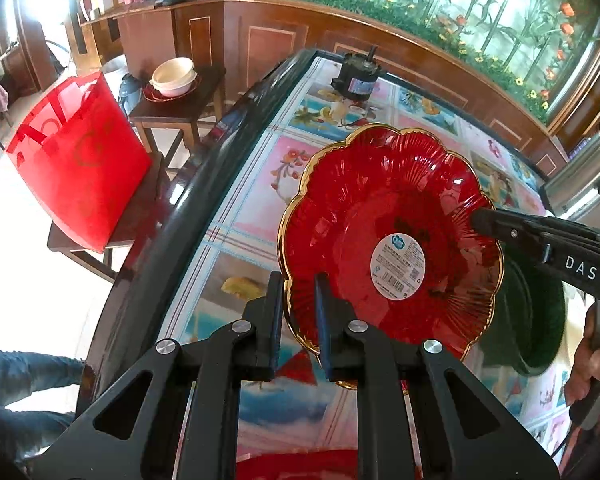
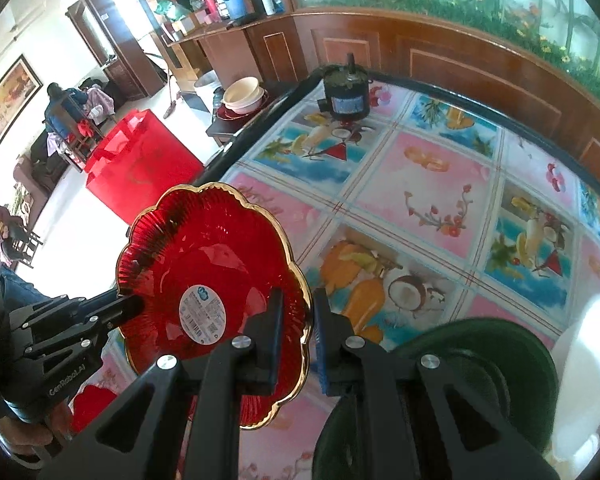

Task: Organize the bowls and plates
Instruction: 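Lift the smaller red plate and lower it onto the large red plate, then open both grippers and withdraw from the stacked red plates, then move both grippers toward the dark green basin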

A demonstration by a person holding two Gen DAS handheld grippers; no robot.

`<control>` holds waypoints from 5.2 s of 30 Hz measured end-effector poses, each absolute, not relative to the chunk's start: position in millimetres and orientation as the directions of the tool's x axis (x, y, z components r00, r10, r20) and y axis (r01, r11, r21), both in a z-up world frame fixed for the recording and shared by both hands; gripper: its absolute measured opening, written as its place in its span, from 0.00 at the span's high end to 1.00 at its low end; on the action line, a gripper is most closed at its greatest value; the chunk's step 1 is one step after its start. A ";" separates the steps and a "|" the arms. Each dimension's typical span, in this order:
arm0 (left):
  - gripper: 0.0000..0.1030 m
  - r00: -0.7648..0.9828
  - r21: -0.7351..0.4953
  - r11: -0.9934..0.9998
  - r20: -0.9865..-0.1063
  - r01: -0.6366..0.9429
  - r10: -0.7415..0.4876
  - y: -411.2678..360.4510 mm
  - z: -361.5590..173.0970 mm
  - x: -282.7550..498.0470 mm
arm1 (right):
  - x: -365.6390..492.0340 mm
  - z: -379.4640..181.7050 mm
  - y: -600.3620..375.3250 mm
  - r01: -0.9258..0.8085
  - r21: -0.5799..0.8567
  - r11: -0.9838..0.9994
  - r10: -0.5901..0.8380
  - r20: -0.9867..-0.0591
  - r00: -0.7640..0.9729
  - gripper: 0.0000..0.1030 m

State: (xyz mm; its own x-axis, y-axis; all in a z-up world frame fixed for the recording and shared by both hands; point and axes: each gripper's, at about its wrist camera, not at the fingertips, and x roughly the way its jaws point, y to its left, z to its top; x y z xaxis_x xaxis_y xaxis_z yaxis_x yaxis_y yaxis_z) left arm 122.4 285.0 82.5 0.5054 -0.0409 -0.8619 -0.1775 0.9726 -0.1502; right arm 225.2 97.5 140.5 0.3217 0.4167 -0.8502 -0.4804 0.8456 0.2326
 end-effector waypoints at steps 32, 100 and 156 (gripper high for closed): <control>0.86 0.502 -0.163 0.967 -0.864 -0.197 -0.043 297.9 77.7 -74.3 | 37.6 149.7 112.7 -0.583 0.238 0.777 0.464 -0.842 0.274 0.84; 0.41 0.766 0.028 0.995 -0.637 -0.095 0.091 165.2 95.2 -75.4 | -18.2 125.4 -1.8 -0.413 0.246 0.877 0.442 -0.752 0.490 0.29; 0.41 0.653 -0.035 0.998 -0.757 -0.044 0.003 106.7 90.9 81.3 | 101.5 110.5 -104.8 -0.169 0.328 0.929 0.368 -0.786 0.496 0.25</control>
State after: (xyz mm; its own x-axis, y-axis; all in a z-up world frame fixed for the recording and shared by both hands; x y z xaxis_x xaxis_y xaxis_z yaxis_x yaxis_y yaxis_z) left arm 81.3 106.7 90.9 0.6530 0.0029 -0.7573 -0.0444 0.9984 -0.0345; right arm 101.5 -104.8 110.5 0.4965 0.3681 -0.7861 -0.1690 0.9293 0.3284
